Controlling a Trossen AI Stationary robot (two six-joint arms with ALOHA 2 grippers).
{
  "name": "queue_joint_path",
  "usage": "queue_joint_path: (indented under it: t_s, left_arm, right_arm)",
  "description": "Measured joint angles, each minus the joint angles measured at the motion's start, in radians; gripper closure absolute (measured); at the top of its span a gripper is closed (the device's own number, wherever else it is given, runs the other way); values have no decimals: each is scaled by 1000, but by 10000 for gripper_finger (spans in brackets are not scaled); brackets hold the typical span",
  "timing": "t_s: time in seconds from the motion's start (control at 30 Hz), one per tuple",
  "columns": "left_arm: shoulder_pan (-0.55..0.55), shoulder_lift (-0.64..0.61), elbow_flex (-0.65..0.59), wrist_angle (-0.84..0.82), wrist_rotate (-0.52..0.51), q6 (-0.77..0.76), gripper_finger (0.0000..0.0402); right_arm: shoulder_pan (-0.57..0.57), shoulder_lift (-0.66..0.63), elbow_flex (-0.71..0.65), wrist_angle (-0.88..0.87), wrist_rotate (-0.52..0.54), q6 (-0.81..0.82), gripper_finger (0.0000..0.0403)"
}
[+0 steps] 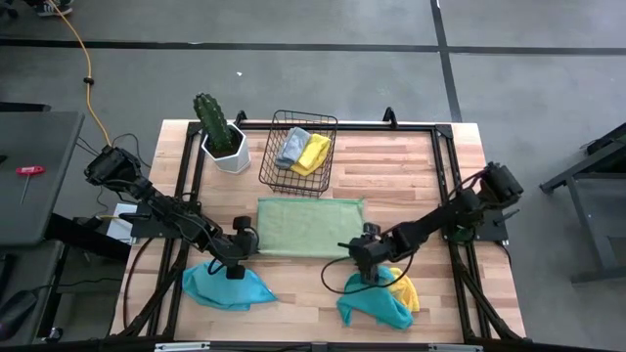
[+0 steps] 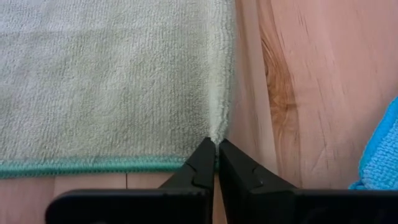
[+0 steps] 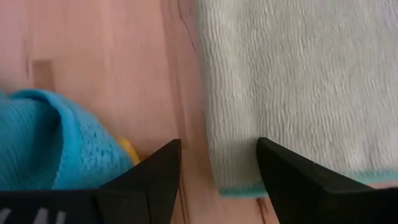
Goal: Fold microfiber towels
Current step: Fold the green microfiber cloth
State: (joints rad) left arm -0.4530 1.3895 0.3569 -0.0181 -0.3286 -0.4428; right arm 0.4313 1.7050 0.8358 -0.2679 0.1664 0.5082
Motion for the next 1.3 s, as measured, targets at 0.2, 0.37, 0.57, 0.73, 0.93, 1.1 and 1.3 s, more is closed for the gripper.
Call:
queue_joint_path:
  t_s: [0.2,0.37,0.57,0.73,0.93,1.1,1.3]
  left_arm:
    - [0,0,0,0,0,-2,400]
    - [0,0,0,0,1,-20,400]
    - [0,0,-1,-2,1,-87,401]
    - [1,-10,3,-17,31,-124,401]
    - [-13,-95,81,-236,103,-169,401]
    - [-50,-155,146,-378,75,-251,401]
    - [-81,-198,151,-400,38,-331,401]
  right_arm:
    - [37,-1,2,-53,78,10,199]
    - [37,1,2,-65,89,11,219]
    - [36,3,1,-57,125,15,350]
    - [36,-1,3,-48,120,55,383]
    - [35,-53,57,-48,66,11,395]
    - [37,-69,99,-53,-27,-20,400]
    - [41,-70,147,-58,-88,-40,401]
